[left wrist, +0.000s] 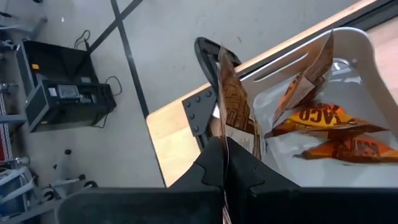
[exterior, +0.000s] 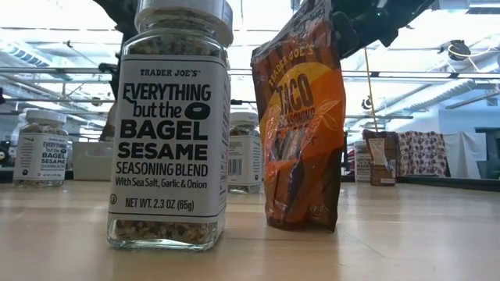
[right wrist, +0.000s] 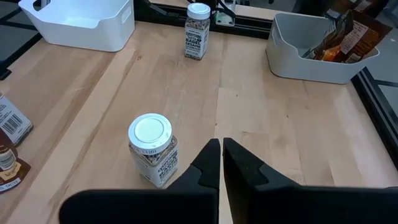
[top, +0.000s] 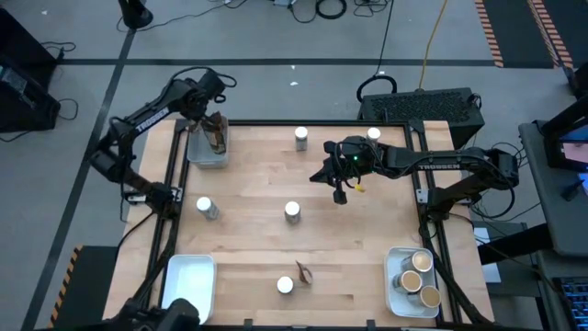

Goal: Sort spices by type
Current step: Put the brown seasoning bag into the top left white bin

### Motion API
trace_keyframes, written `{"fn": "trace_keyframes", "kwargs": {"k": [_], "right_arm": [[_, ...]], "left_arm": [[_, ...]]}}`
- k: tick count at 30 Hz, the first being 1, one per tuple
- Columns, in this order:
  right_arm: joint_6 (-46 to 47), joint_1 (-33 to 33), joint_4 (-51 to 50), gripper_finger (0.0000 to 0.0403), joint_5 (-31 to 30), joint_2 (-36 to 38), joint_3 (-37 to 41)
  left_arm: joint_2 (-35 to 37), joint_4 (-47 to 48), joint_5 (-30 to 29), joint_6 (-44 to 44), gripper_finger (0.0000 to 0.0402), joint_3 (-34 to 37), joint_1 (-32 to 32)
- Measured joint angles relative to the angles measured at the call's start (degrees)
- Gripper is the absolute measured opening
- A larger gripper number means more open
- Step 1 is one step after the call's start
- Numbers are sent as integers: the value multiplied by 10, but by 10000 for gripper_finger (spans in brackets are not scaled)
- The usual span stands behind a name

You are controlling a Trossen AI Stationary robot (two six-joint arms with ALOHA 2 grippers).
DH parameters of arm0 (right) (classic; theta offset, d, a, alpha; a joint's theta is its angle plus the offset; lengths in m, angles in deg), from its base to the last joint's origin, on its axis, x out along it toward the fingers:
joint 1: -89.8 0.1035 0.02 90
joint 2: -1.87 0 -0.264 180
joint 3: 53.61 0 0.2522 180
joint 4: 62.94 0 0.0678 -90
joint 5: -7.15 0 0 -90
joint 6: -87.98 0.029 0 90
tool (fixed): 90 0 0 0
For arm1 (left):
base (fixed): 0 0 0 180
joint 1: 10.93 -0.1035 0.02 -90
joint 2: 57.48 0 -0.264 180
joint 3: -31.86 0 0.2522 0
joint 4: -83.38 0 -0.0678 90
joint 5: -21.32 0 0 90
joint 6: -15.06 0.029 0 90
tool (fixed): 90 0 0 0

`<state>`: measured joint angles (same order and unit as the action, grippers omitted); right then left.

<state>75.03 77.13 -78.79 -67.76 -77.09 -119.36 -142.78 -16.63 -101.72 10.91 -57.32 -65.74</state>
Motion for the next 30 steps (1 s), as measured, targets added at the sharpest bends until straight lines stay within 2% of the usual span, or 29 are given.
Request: {"fn": "trace_keyframes", "kwargs": {"k": [13,25,30], "right_arm": [[1,0,-24,0,0,0,0],[3,0,-27,0,0,0,0],[3,0,-27,0,0,0,0]], "left_arm": [[-10,-118,31,13,0,91,-26],[-10,-172,47,14,1,125,-29],[-10,-179,48,15,23,132,-29]]}}
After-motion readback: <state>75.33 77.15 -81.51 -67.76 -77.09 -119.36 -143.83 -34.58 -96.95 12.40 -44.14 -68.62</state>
